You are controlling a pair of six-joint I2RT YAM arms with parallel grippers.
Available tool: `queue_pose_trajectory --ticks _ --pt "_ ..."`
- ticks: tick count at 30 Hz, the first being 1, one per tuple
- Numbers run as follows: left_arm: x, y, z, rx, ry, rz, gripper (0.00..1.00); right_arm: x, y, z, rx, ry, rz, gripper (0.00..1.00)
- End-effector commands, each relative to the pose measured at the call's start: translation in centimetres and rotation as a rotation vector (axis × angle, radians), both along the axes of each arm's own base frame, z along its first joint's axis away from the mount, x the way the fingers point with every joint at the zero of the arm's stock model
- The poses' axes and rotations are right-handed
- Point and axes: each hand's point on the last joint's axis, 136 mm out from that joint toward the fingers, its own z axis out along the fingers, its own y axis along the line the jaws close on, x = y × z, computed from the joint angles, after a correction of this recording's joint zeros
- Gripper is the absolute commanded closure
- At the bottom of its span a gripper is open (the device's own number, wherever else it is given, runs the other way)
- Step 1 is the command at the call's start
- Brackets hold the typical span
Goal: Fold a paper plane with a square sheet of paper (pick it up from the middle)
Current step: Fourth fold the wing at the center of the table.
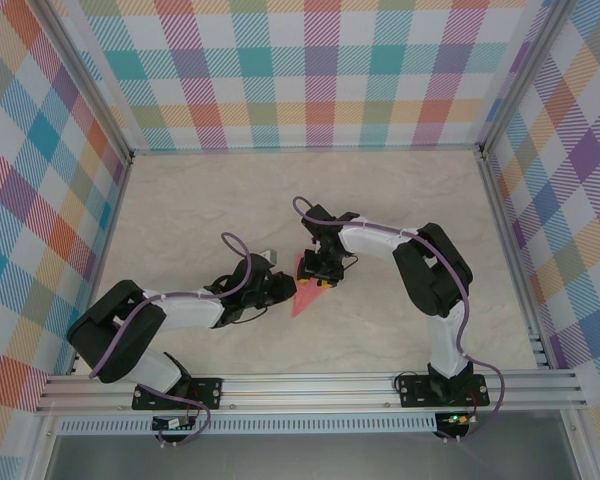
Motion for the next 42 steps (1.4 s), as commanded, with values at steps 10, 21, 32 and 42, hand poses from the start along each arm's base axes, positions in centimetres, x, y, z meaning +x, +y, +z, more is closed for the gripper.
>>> queue_pose_trajectory --ticks 10,21,32,42 --pt "0.6 -1.3 0.5 -0.07 -0.005 -0.032 0.87 -4.0 -5.5 -10.5 -0.271 0.132 0.038 0.46" --pt "0.3 -1.2 1.2 -0.083 -0.022 -0.035 0.89 -4.1 -5.5 -10.8 -0.277 0.144 0.016 0.49" --pt "0.4 -1.8 -0.3 -0.062 0.019 -0.056 0.89 -4.1 -5.5 -10.8 -0.275 0.147 0.016 0.45" --pt "0.4 -1.1 -1.6 -0.007 0.048 -0.033 0.9 -4.2 -5.6 -10.9 -0.28 0.151 0.014 0.46"
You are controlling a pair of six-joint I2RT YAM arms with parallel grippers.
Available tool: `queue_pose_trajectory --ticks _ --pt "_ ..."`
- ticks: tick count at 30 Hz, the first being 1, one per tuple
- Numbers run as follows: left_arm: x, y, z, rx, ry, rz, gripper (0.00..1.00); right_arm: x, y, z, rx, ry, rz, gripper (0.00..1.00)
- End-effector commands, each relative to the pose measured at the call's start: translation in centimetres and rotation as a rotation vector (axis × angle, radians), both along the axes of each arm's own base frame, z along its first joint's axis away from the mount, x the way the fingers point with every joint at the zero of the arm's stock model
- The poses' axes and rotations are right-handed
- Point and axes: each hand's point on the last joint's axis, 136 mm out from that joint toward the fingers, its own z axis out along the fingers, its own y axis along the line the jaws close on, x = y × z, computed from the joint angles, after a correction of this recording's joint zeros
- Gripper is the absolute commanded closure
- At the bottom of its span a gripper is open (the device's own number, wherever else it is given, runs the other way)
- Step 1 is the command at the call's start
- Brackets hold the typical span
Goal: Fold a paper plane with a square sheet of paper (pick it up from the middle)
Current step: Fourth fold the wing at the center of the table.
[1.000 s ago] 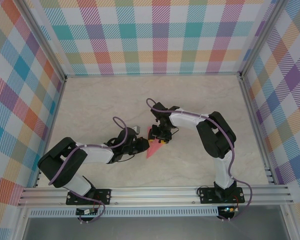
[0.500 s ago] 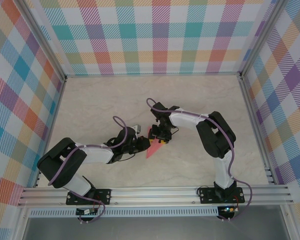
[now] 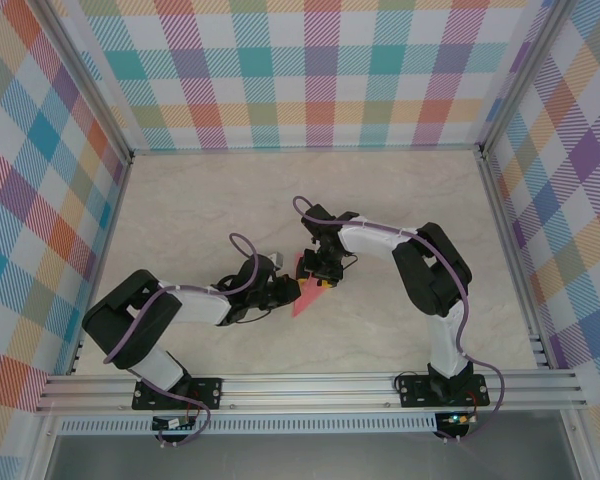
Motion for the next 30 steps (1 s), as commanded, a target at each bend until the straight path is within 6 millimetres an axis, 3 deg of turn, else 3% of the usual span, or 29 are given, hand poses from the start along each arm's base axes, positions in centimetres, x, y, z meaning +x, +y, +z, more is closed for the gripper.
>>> queue_pose_trajectory --ticks 1,30 --pt "0.8 0.4 -0.3 0.027 0.005 0.026 0.9 -4.2 -5.7 -10.8 -0.28 0.139 0.024 0.46" --pt "0.0 1.0 -2.3 0.069 0.072 0.034 0.92 -4.2 -5.5 -10.7 -0.271 0.137 0.034 0.48"
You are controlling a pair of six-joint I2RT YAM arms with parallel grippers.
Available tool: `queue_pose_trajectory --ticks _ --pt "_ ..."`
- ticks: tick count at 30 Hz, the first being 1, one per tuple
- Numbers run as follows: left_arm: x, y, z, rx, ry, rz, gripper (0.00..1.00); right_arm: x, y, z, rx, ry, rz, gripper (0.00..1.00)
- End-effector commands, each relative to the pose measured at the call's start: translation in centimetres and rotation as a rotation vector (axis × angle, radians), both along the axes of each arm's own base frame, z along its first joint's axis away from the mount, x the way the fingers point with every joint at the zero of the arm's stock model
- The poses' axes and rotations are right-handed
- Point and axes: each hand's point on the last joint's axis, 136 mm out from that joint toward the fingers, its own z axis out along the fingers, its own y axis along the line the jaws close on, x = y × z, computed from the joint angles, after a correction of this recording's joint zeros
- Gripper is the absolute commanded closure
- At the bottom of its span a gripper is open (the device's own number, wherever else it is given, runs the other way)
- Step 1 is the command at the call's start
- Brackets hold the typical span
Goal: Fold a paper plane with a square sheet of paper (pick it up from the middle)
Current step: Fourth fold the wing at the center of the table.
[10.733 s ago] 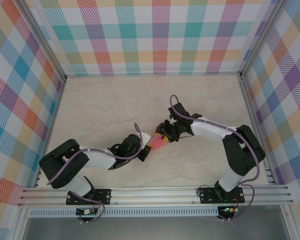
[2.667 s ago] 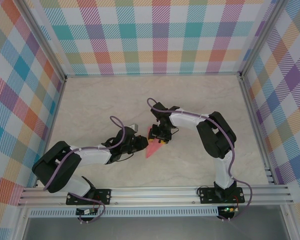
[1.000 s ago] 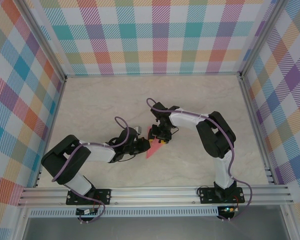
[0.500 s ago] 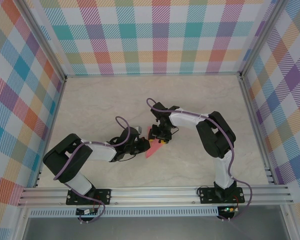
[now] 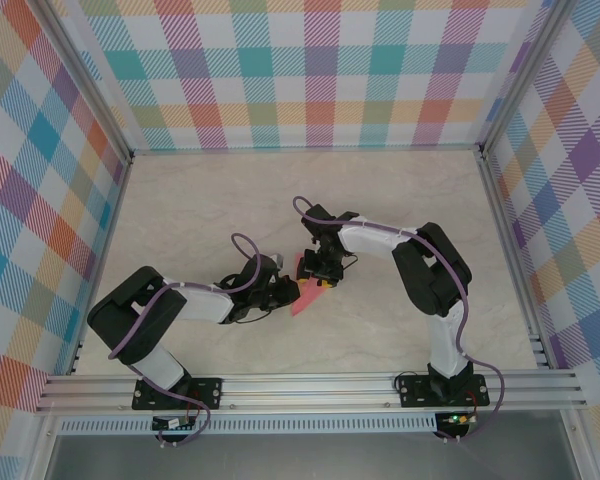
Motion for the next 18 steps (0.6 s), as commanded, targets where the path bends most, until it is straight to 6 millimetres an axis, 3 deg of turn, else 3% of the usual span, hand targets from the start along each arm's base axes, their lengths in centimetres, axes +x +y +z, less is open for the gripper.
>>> queue_pose_trajectory --ticks 1,3,6,14,18 --pt "-0.1 0.7 -1.2 0.031 0.044 0.022 0.92 -4.0 -5.3 -10.4 -0.259 0.132 0.034 0.48" --pt "-0.2 1.0 -1.5 0.046 0.054 0.027 0.93 -3.7 -4.9 -9.7 -0.241 0.118 0.035 0.48" --pt "-0.5 1.4 -2.0 0.069 0.073 0.033 0.94 -2.4 -3.6 -7.0 -0.18 0.063 0.042 0.48" --pt "-1.4 2.5 -3.7 0.134 0.131 0.041 0.96 2.0 -0.5 4.6 0.081 -0.216 0.032 0.46" --pt "-1.6 2.7 -3.9 0.153 0.145 0.042 0.97 1.9 0.5 7.9 0.208 -0.303 0.077 0.45"
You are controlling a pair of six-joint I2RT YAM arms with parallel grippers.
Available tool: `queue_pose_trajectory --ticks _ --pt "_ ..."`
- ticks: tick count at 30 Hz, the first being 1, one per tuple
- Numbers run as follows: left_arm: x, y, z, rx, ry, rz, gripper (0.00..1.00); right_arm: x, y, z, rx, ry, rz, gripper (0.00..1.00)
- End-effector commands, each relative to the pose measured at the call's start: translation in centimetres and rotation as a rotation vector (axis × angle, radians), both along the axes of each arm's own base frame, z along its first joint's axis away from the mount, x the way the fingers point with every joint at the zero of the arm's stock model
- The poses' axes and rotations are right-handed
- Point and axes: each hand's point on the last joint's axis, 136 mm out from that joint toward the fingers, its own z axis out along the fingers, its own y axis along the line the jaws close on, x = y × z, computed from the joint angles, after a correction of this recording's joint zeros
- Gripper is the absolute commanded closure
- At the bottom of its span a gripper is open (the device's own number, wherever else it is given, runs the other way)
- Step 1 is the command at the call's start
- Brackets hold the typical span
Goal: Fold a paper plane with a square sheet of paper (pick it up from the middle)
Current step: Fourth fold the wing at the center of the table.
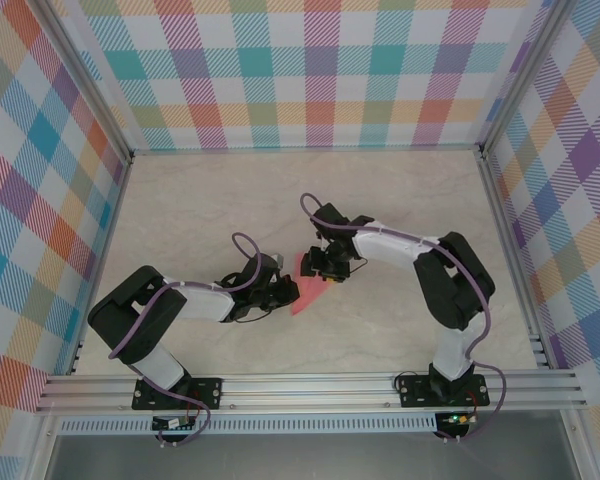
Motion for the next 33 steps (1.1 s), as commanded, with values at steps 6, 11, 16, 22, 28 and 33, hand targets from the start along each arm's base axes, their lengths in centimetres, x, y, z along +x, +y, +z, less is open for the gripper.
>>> queue_pose_trajectory --ticks 6,11,16,22,28,33 --pt "-1.6 2.7 -3.7 0.144 0.132 0.036 0.98 -0.6 2.9 2.8 0.252 -0.097 0.145 0.58" --pt "-1.6 2.7 -3.8 0.146 0.136 0.039 0.99 -0.6 3.6 1.1 0.264 -0.07 0.166 0.78" --pt "-1.7 2.7 -3.8 0.147 0.145 0.042 1.0 -0.7 3.6 -1.2 0.242 -0.026 0.164 0.85" --pt "-1.8 2.7 -3.6 0.147 0.151 0.045 1.0 -0.6 2.8 -3.3 0.2 0.0 0.15 0.86" --pt "-2.1 2.9 -3.5 0.15 0.159 0.04 1.0 0.3 1.6 -4.7 0.161 -0.008 0.136 0.87" --pt "-2.4 2.9 -3.7 0.159 0.17 0.029 1.0 1.8 1.1 -4.3 0.159 -0.048 0.126 0.86"
